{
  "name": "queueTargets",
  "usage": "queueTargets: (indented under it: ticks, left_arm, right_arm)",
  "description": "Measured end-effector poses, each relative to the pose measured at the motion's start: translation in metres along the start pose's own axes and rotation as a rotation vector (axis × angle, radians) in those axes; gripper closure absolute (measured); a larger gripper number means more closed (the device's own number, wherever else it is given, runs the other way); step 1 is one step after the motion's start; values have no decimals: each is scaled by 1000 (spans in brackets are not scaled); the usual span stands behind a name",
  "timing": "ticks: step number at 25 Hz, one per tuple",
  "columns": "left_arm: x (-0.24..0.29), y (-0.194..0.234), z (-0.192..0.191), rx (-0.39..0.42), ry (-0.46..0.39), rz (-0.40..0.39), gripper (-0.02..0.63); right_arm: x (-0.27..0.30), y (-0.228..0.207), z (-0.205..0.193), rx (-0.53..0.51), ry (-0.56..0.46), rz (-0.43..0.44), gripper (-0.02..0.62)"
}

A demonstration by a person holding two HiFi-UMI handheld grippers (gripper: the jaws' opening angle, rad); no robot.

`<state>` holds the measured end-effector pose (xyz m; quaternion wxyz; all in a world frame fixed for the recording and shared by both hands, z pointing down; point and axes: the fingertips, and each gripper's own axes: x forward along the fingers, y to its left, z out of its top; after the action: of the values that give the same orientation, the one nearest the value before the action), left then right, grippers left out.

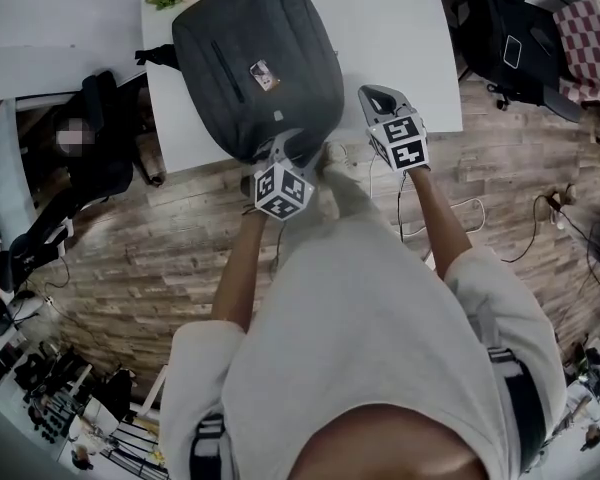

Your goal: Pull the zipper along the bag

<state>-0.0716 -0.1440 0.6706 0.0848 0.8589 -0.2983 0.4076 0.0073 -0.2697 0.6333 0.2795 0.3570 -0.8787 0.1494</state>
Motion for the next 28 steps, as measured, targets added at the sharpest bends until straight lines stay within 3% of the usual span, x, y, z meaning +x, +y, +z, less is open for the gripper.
queueTargets:
  ticks: [11,14,21,28]
  left_arm:
    - [2,-1,-2,10,4,-41,480]
    - [2,-1,-3,5,4,-44,480]
    - [1,-1,0,4,-1,-45,480]
    - [0,-1,1,3,3,-49,482]
  right_arm:
    - [35,-8,-2,-27,29,46,581]
    - [47,-10,-2,-99,47,71,567]
    - [79,-20,3,-386,128,113,432]
    - [107,-22,12,-557,173,211,380]
